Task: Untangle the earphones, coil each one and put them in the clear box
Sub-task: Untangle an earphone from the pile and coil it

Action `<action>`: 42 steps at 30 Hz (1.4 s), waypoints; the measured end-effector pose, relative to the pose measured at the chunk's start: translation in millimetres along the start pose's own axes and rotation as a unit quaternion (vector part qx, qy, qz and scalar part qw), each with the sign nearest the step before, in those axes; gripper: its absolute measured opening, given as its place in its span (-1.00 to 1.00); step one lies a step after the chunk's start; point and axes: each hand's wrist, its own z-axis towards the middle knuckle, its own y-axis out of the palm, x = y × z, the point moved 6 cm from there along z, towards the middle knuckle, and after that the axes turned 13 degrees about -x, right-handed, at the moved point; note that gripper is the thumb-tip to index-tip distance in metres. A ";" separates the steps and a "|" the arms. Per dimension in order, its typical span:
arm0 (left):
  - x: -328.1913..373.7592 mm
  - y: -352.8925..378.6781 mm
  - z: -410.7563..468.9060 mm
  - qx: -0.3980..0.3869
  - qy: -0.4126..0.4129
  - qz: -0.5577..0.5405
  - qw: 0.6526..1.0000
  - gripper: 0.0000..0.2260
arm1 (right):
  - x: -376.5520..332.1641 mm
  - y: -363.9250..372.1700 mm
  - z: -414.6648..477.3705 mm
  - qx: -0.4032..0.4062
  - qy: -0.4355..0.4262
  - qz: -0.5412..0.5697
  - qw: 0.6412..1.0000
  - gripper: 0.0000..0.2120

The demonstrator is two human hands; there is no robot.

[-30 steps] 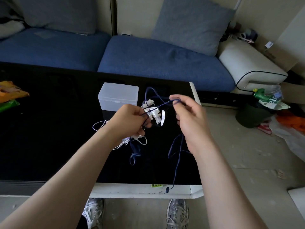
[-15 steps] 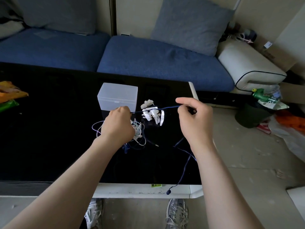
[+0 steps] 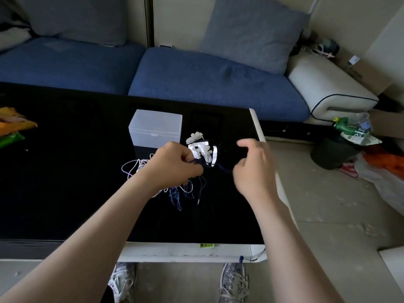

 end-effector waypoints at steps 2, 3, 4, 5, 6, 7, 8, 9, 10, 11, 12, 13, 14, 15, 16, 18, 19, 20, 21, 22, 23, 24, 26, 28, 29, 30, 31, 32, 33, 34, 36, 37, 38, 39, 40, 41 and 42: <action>6.4 7.2 -2.9 -0.050 0.015 -0.052 0.997 -0.78 | -19.6 11.6 -2.8 -0.107 -0.073 0.149 0.980 -0.48; 9.9 9.7 -4.4 -0.069 0.024 -0.074 0.995 -0.82 | -27.8 17.7 -5.2 -0.153 -0.097 0.184 0.966 -0.49; 13.1 10.9 -5.1 -0.085 0.035 -0.093 0.991 -0.85 | -32.8 23.0 -6.6 -0.187 -0.109 0.198 0.956 -0.50; 15.9 11.2 -5.4 -0.097 0.048 -0.107 0.988 -0.89 | -35.3 26.7 -6.9 -0.210 -0.113 0.201 0.950 -0.53; 18.7 11.2 -5.8 -0.107 0.062 -0.123 0.985 -0.92 | -36.4 28.4 -7.6 -0.222 -0.109 0.194 0.949 -0.57; 20.5 11.1 -6.0 -0.114 0.072 -0.147 0.980 -0.90 | -35.1 28.9 -7.8 -0.224 -0.101 0.180 0.953 -0.63; 21.5 10.8 -5.6 -0.117 0.076 -0.176 0.975 -0.86 | -33.2 27.9 -7.7 -0.219 -0.092 0.147 0.960 -0.69; 20.9 9.8 -5.0 -0.112 0.070 -0.200 0.971 -0.81 | -30.8 26.0 -7.0 -0.207 -0.082 0.094 0.970 -0.73; 19.7 8.0 -4.6 -0.100 0.060 -0.214 0.970 -0.80 | -28.3 21.6 -6.5 -0.184 -0.072 0.040 0.979 -0.75; 16.7 5.5 -4.1 -0.080 0.051 -0.210 0.973 -0.81 | -25.3 16.3 -5.1 -0.150 -0.059 0.016 0.987 -0.74; 12.4 2.6 -3.2 -0.053 0.043 -0.182 0.981 -0.83 | -22.1 10.4 -4.4 -0.114 -0.048 0.033 0.992 -0.73; 7.8 -0.6 -1.8 -0.027 0.040 -0.130 0.990 -0.86 | -19.8 3.5 -3.8 -0.077 -0.038 0.080 0.993 -0.72; 3.8 -2.5 -1.6 -0.009 0.035 -0.075 0.997 -0.88 | -16.4 -2.9 -3.2 -0.031 -0.028 0.129 0.991 -0.70; -0.3 -3.2 -1.7 0.004 0.024 -0.033 0.999 -0.88 | -13.0 -9.4 -3.0 0.033 -0.026 0.148 0.988 -0.69; -4.5 -4.5 -1.4 0.019 0.012 -0.013 1.000 -0.86 | -10.4 -17.1 -4.5 0.110 -0.028 0.124 0.986 -0.68; -10.1 -11.3 -1.2 0.069 -0.010 -0.005 0.998 -0.79 | -2.4 -28.4 -11.1 0.246 0.016 -0.010 0.969 -0.71; -11.6 -16.4 -1.6 0.102 -0.021 -0.004 0.995 -0.76 | 2.9 -30.2 -13.0 0.267 0.060 -0.084 0.958 -0.73; -12.3 -21.8 -2.6 0.137 -0.030 0.003 0.990 -0.74 | 9.7 -29.3 -13.6 0.248 0.104 -0.140 0.953 -0.73; -12.1 -27.2 -3.9 0.171 -0.035 0.011 0.985 -0.74 | 20.1 -24.8 -11.9 0.201 0.147 -0.178 0.952 -0.72; -11.5 -32.5 -5.2 0.205 -0.040 0.019 0.978 -0.75 | 31.7 -19.2 -9.9 0.135 0.190 -0.211 0.949 -0.73; -9.7 -36.6 -7.5 0.238 -0.044 0.020 0.970 -0.74 | 43.7 -13.0 -8.7 0.062 0.229 -0.236 0.942 -0.76; -7.9 -40.5 -10.0 0.270 -0.045 0.017 0.962 -0.72 | 52.9 -7.7 -8.5 -0.003 0.258 -0.250 0.933 -0.81; -4.6 -45.8 -13.8 0.311 -0.030 -0.034 0.949 -0.72 | 59.9 -2.7 -10.0 -0.084 0.276 -0.261 0.921 -0.93; -1.6 -42.8 -11.7 0.278 -0.001 -0.124 0.953 -0.74 | 56.0 -1.4 -13.3 -0.118 0.270 -0.267 0.917 -0.85; 1.4 -36.9 -9.2 0.232 0.011 -0.155 0.960 -0.75 | 53.1 -0.9 -13.8 -0.125 0.266 -0.271 0.917 -0.76; 5.5 -29.5 -7.6 0.178 0.020 -0.165 0.970 -0.78 | 50.6 -0.5 -12.9 -0.126 0.255 -0.270 0.920 -0.70; 10.1 -21.8 -6.2 0.126 0.034 -0.163 0.978 -0.80 | 45.5 -0.2 -11.9 -0.124 0.232 -0.253 0.931 -0.68; 14.0 -14.8 -5.1 0.085 0.050 -0.161 0.982 -0.81 | 38.3 1.7 -8.6 -0.122 0.188 -0.206 0.952 -0.71; 17.3 -9.5 -4.5 0.053 0.067 -0.161 0.983 -0.82 | 30.8 4.1 -4.7 -0.116 0.133 -0.131 0.976 -0.78; 19.4 -5.7 -4.1 0.030 0.082 -0.161 0.983 -0.83 | 19.8 6.8 -2.7 -0.116 0.076 -0.026 0.990 -0.89; 23.2 0.7 -3.3 -0.006 0.102 -0.155 0.983 -0.84 | -5.6 13.0 -2.2 -0.155 -0.021 0.164 0.974 -0.73; 24.7 3.1 -2.9 -0.019 0.109 -0.152 0.982 -0.84 | -16.0 17.2 -1.8 -0.183 -0.057 0.217 0.957 -0.68; 26.7 4.8 -3.2 -0.026 0.115 -0.152 0.981 -0.85 | -23.9 20.1 -2.5 -0.204 -0.080 0.239 0.946 -0.69; 27.3 5.2 -3.1 -0.025 0.114 -0.155 0.981 -0.86 | -29.9 21.7 -4.7 -0.219 -0.093 0.245 0.940 -0.75; 26.0 3.7 -2.6 -0.014 0.105 -0.163 0.981 -0.88 | -33.0 20.6 -7.1 -0.222 -0.092 0.254 0.937 -0.83; 22.5 0.6 -1.4 0.003 0.092 -0.168 0.982 -0.88 | -32.2 18.2 -7.1 -0.214 -0.077 0.280 0.933 -0.85; 18.5 -2.7 -0.4 0.019 0.075 -0.162 0.984 -0.88 | -29.3 13.8 -6.4 -0.195 -0.055 0.321 0.925 -0.79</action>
